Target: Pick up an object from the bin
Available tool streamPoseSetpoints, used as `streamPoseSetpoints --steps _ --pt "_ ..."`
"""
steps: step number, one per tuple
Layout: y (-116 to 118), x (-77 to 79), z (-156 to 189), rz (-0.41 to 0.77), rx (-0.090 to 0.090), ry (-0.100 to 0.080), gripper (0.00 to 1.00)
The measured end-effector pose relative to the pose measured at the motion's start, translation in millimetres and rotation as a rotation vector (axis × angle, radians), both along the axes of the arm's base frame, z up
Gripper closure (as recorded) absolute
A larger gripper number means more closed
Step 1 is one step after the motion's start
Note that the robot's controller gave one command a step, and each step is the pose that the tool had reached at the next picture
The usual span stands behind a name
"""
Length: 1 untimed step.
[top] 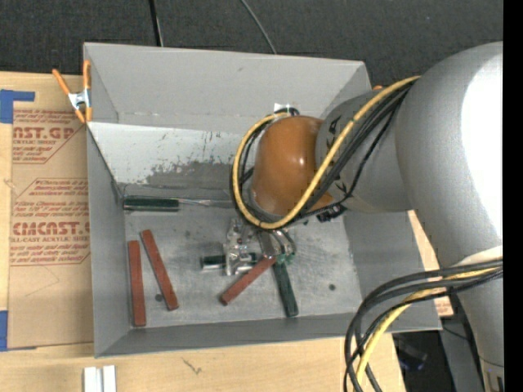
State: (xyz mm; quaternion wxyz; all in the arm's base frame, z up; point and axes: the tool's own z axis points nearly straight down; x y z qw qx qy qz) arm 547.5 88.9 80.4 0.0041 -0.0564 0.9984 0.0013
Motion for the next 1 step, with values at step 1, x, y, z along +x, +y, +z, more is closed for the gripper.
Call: streamPoseSetpoints --steps 1 --pt "0.0 0.0 0.0 0.000 0.000 0.000 1.00"
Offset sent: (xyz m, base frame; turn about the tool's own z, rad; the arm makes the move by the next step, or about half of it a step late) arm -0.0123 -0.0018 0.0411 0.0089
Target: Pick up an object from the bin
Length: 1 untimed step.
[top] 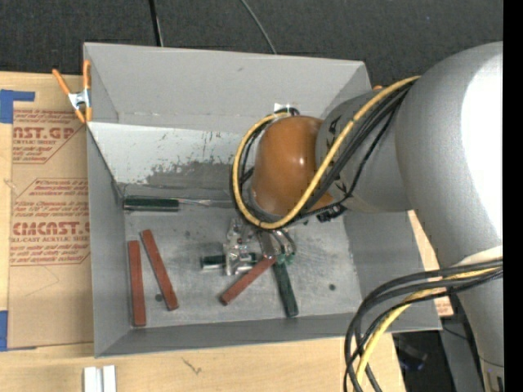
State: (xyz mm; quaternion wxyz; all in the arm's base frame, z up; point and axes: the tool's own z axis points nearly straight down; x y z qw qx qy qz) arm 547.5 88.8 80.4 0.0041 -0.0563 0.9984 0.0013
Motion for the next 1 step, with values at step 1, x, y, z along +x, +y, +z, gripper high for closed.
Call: streamPoseSetpoints --steps 1 --pt "-0.9 -10.3 26.8 -0.006 -0.002 0.011 1.00"
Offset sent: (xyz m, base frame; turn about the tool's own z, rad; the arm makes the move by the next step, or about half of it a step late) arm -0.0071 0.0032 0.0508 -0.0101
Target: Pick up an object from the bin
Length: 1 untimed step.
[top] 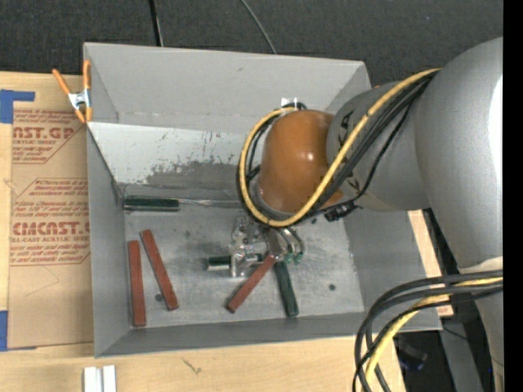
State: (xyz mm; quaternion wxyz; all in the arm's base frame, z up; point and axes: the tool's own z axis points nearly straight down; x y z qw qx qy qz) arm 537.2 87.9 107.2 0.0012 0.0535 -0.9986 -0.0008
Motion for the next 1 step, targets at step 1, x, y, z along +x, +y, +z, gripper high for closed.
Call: streamPoseSetpoints --steps 1 --pt "3.6 3.0 22.2 0.013 -0.001 -0.004 1.00"
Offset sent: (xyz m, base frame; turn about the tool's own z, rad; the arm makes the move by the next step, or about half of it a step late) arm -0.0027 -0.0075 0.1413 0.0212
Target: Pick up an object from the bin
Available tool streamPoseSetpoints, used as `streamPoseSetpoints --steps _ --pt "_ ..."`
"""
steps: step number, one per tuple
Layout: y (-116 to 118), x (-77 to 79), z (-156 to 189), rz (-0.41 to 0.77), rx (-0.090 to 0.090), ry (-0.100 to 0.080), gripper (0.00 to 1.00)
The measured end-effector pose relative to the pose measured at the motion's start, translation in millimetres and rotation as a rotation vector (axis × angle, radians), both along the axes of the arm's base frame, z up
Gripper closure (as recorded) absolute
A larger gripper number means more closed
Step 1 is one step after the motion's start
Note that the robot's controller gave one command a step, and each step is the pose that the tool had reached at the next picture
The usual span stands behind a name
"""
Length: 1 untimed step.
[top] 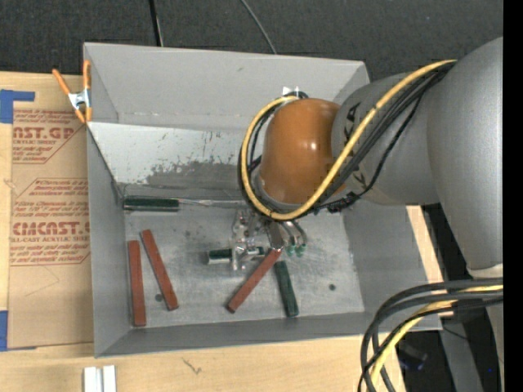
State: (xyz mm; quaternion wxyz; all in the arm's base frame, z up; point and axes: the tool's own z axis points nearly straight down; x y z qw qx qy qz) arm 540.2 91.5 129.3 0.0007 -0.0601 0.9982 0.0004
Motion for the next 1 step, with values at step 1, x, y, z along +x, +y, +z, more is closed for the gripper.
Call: streamPoseSetpoints --steps 1 --pt "-10.0 -5.4 119.0 -0.033 0.000 0.001 1.00"
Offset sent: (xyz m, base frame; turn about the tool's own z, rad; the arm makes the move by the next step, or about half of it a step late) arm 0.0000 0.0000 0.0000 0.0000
